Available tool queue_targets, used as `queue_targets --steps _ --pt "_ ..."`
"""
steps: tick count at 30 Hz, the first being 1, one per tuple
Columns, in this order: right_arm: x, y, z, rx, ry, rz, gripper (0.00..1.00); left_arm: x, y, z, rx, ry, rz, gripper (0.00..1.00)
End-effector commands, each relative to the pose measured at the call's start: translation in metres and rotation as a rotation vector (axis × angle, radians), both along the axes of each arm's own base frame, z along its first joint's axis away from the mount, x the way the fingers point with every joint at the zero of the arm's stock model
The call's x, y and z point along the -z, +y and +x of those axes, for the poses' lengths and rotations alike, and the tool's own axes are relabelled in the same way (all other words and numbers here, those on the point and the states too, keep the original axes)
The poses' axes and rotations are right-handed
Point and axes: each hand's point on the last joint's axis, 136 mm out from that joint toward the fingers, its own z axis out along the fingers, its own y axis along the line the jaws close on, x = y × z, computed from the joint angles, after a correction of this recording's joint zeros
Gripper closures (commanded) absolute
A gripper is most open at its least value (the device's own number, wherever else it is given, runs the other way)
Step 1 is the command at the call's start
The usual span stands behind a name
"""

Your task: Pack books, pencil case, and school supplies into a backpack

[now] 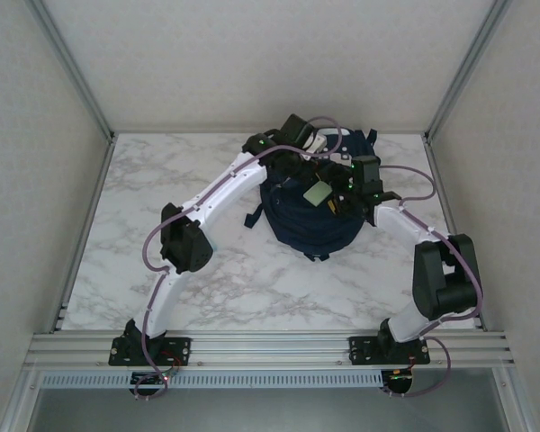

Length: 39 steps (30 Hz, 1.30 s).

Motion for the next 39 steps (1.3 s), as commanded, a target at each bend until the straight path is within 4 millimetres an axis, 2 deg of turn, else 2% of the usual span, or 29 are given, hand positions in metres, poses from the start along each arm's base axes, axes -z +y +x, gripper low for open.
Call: queue_targets --steps 1,7,11,15,17,18,20,22,25,28,33,39 --pt "-0.037 0.002 0.018 0.029 -0.118 0.023 0.01 -0.044 -0.020 -0.015 0.030 -0.010 -0.131 1.00" --pt "-0.038 -0.011 -0.013 -0.014 -0.127 -0.081 0.05 -0.030 -0.009 -0.006 -0.043 0.017 -0.106 1.00" --pt "-0.025 -0.022 -0.051 -0.103 -0.057 -0.198 0.04 -0.012 0.006 0.001 -0.114 0.042 -0.068 1.00" --pt "-0.012 -0.046 -0.091 -0.156 0.020 -0.358 0.01 0.001 0.016 -0.002 -0.154 0.067 -0.063 1.00" --pt "-0.010 -0.056 -0.102 -0.166 0.028 -0.419 0.01 0.005 0.020 -0.006 -0.174 0.080 -0.063 1.00" --pt "-0.012 -0.060 -0.105 -0.168 0.022 -0.440 0.01 0.006 0.025 -0.009 -0.191 0.086 -0.057 0.90" --pt "-0.014 -0.065 -0.106 -0.167 0.024 -0.477 0.01 0.011 0.040 -0.014 -0.240 0.093 -0.028 0.63" --pt "-0.016 -0.066 -0.104 -0.188 0.016 -0.502 0.01 0.015 0.060 -0.022 -0.297 0.087 0.000 0.37" --pt "-0.016 -0.061 -0.098 -0.228 0.015 -0.511 0.01 0.021 0.101 -0.034 -0.402 0.051 0.056 0.11" --pt "-0.016 -0.054 -0.092 -0.259 0.005 -0.500 0.01 0.030 0.155 -0.045 -0.563 0.066 0.117 0.01" --pt "-0.016 -0.043 -0.085 -0.292 -0.024 -0.481 0.01 0.054 0.231 -0.065 -0.747 0.125 0.171 0.00" --pt "-0.011 -0.039 -0.086 -0.315 -0.021 -0.496 0.01 0.087 0.300 -0.073 -0.833 0.210 0.251 0.00"
